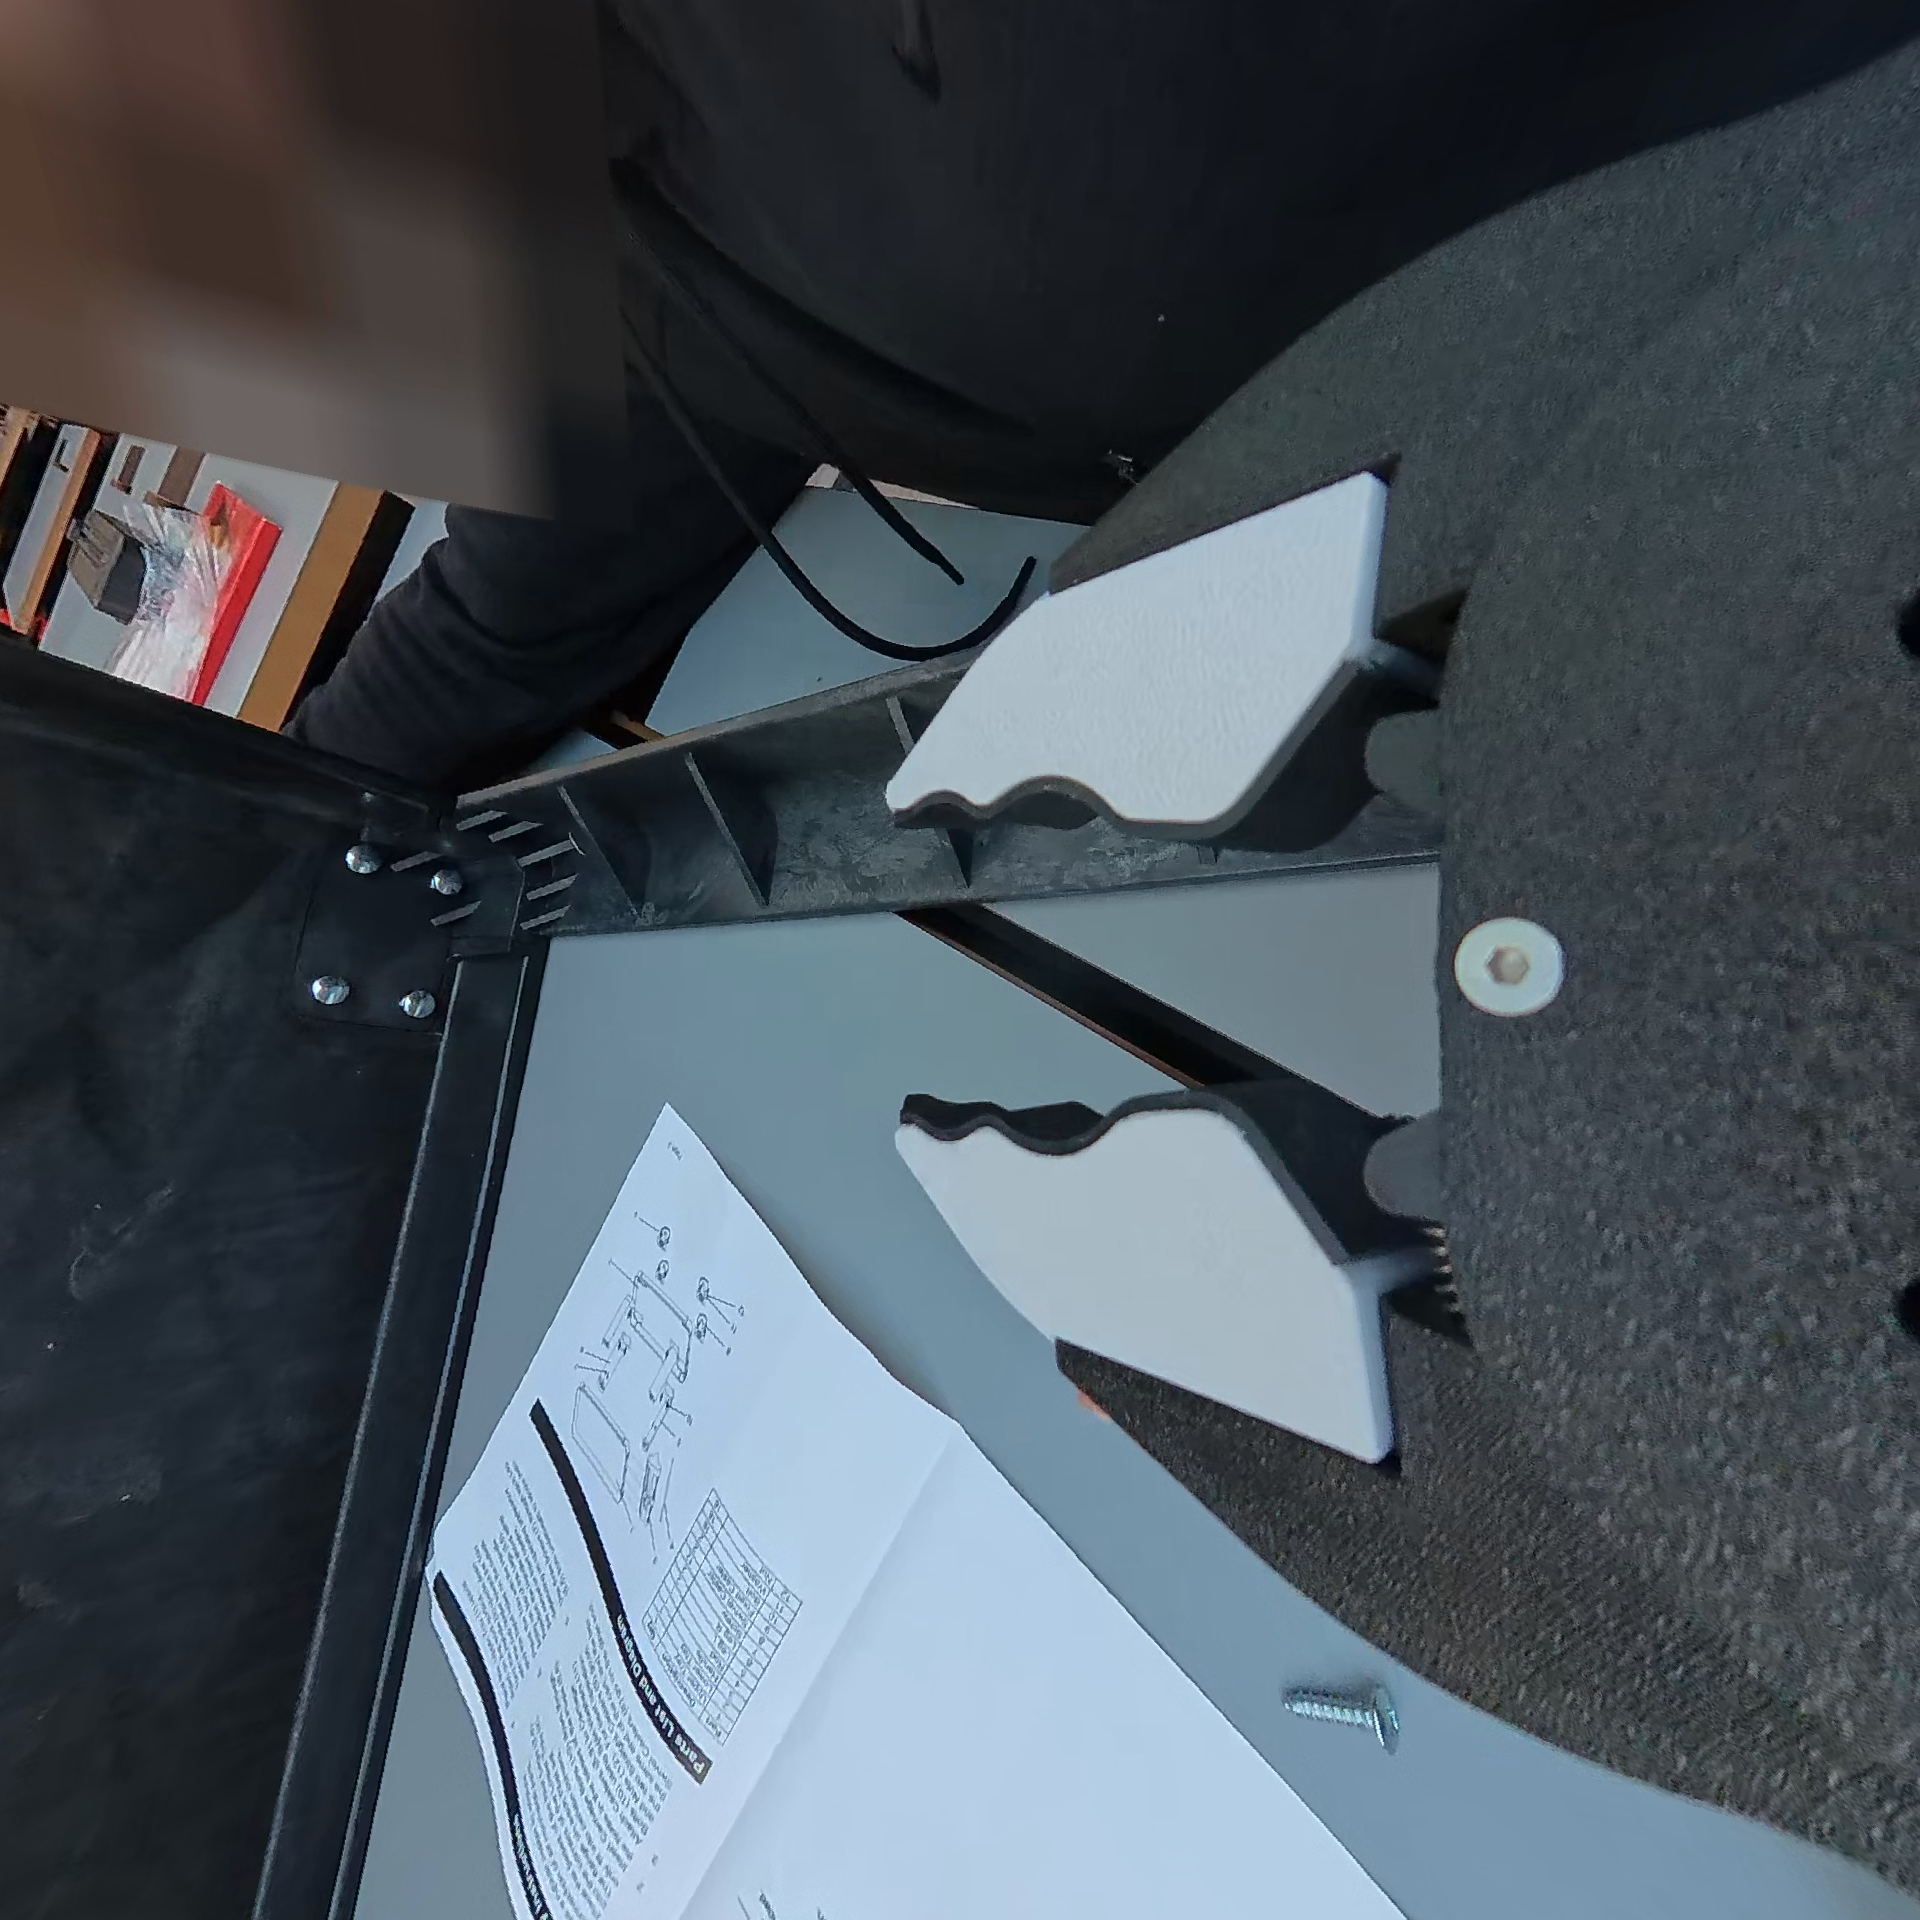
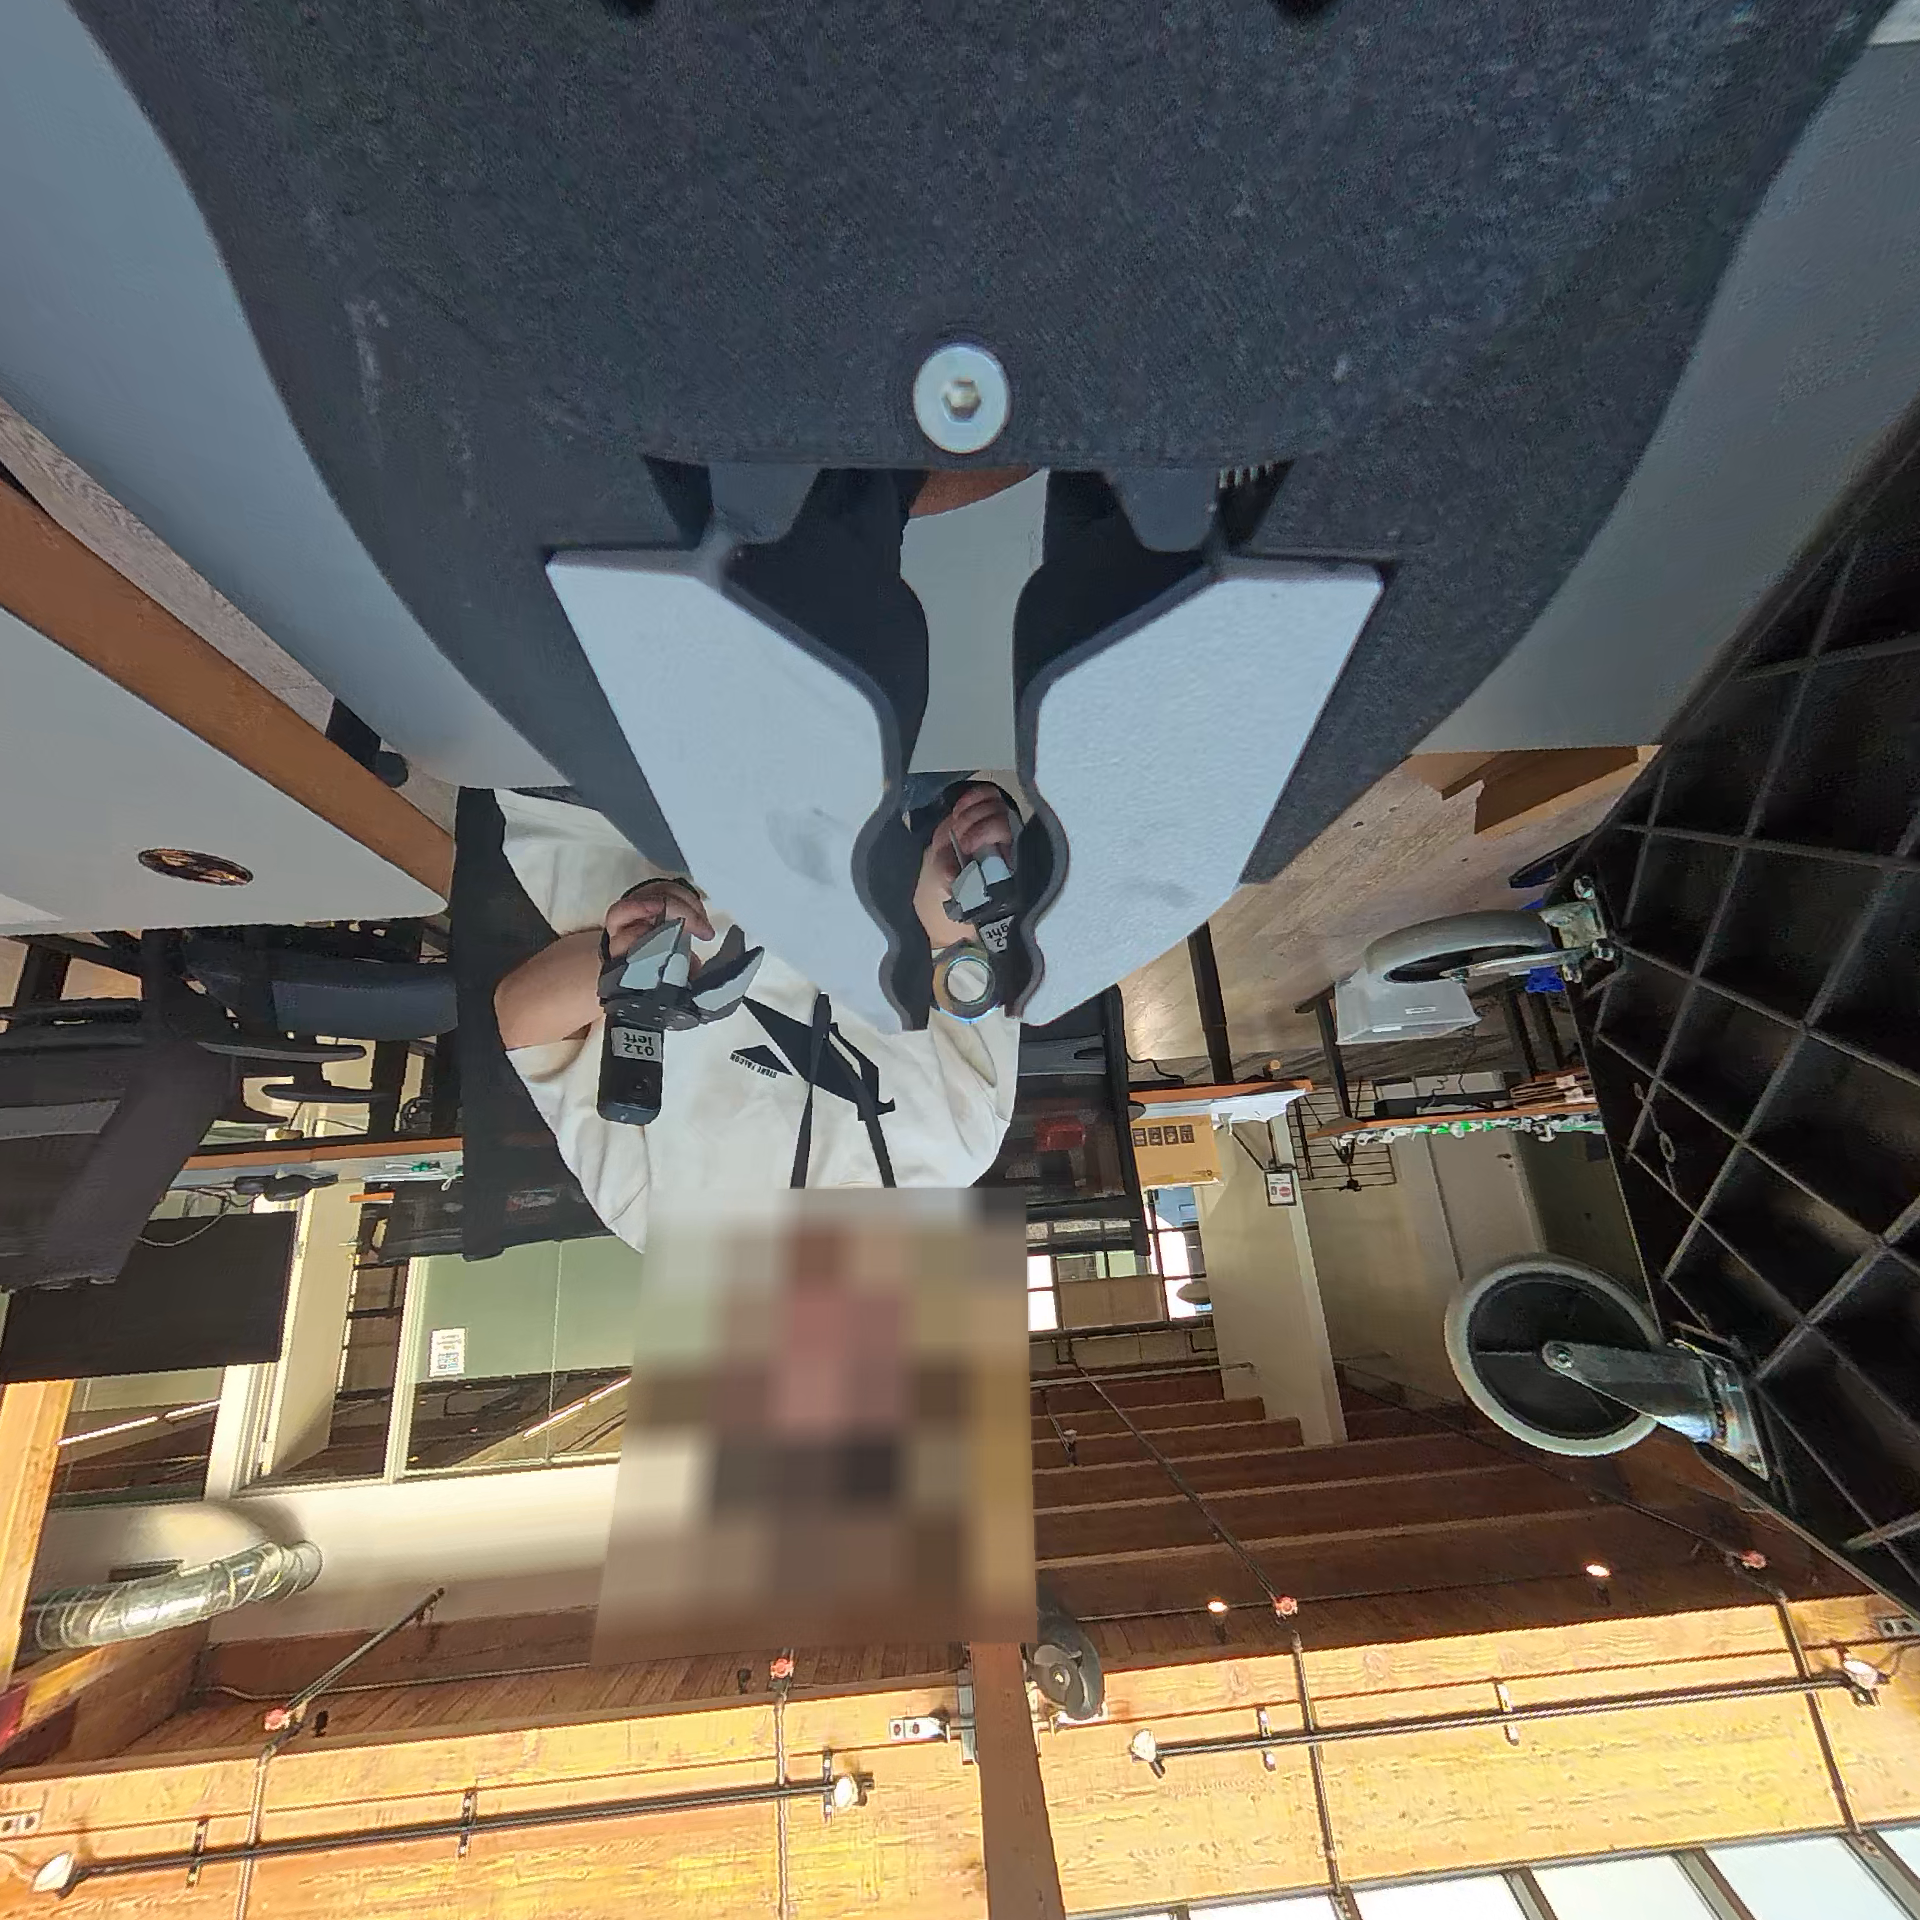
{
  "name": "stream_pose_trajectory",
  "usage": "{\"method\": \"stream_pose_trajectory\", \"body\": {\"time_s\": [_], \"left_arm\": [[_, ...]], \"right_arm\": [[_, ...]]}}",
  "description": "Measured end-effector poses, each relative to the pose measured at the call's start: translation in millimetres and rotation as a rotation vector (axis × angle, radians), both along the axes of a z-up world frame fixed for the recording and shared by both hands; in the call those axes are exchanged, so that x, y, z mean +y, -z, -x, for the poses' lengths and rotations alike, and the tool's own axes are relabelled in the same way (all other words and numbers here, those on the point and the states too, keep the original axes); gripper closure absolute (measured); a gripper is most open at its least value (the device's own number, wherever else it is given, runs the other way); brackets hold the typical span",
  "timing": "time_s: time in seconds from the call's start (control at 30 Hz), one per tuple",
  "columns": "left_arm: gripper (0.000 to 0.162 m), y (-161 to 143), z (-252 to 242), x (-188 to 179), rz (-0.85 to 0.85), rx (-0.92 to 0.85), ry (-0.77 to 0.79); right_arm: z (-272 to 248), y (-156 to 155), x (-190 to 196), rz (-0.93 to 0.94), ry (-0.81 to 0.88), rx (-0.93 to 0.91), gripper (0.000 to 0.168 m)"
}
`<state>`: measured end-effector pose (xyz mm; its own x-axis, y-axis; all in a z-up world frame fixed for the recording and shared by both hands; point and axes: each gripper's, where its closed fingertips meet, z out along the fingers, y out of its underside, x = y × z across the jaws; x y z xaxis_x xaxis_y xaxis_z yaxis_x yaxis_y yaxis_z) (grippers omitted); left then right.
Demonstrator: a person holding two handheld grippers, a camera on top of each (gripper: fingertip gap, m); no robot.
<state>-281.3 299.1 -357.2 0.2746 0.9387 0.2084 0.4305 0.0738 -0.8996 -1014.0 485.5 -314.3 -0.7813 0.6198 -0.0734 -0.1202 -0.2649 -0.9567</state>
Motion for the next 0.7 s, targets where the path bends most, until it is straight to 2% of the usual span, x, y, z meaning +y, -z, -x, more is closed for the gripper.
{"method": "stream_pose_trajectory", "body": {"time_s": [0.27, 0.7], "left_arm": [[0.112, 2, -4, 4, 0.015, -0.004, -0.016], [0.112, 2, -2, 7, 0.029, -0.006, -0.014]], "right_arm": [[-2, -10, 10, 0.029, 0.012, 0.024, 0.156], [-1, -4, 5, 0.020, -0.021, -0.009, 0.156]]}}
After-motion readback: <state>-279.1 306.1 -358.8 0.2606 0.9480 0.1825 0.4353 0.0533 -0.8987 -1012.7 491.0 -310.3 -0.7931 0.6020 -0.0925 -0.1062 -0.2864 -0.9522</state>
